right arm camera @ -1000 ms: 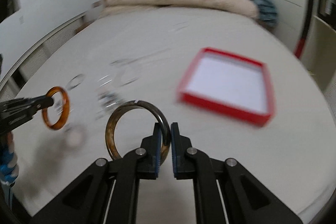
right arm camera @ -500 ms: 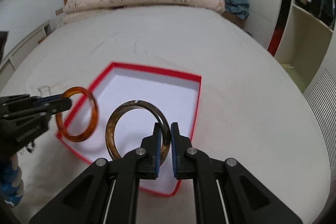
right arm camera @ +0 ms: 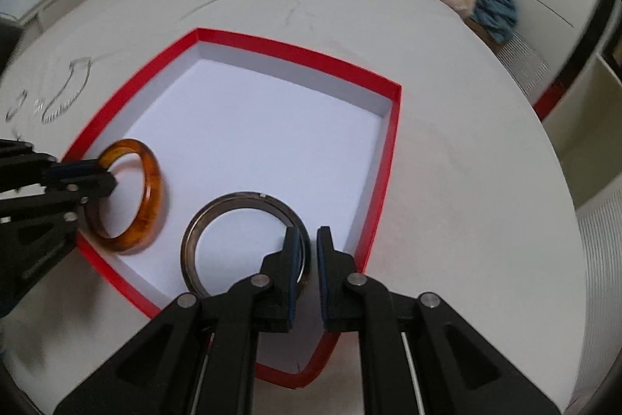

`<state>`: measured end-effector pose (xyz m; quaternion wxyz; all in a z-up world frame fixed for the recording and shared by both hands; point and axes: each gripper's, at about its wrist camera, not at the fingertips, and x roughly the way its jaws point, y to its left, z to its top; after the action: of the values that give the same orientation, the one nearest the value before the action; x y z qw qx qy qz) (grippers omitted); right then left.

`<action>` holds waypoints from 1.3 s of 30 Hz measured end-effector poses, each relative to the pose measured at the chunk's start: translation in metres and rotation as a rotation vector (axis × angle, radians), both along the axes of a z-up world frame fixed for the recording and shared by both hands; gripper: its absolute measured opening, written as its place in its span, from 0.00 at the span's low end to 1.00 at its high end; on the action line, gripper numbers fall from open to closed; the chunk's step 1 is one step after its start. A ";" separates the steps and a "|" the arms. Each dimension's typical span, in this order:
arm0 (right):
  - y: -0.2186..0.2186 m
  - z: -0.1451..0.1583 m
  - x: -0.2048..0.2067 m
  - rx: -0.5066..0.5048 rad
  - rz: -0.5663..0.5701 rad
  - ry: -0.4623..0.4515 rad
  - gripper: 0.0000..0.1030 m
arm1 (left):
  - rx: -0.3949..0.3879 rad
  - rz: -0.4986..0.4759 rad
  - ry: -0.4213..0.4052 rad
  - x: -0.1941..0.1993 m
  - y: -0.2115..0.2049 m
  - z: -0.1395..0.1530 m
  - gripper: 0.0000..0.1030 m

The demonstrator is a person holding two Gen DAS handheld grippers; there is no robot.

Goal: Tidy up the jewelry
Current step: 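Carry both bangles into the red box and open both tools, then grasp the plain silver ring with the left tool while the right tool grasps the stone ring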

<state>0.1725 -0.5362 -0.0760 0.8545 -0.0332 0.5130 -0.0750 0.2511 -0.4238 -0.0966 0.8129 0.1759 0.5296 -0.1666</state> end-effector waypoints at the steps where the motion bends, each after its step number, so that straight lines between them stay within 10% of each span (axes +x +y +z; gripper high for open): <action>1: 0.002 -0.001 0.002 0.001 0.011 0.011 0.09 | -0.009 0.009 0.013 -0.003 0.003 0.000 0.16; 8: 0.015 0.019 -0.006 -0.003 0.023 -0.027 0.30 | -0.022 0.018 -0.023 -0.008 0.014 0.000 0.19; 23: 0.066 0.129 -0.092 0.109 -0.072 -0.238 0.31 | -0.208 0.039 -0.151 -0.068 0.132 0.085 0.44; 39: 0.268 0.044 -0.057 0.358 0.196 -0.145 0.31 | -0.165 0.287 -0.179 -0.110 0.372 0.026 0.54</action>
<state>0.1151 -0.2680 -0.0316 0.8847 0.0748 0.4494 0.0983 0.1410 -0.0514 -0.0710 0.8838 0.0455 0.4594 -0.0756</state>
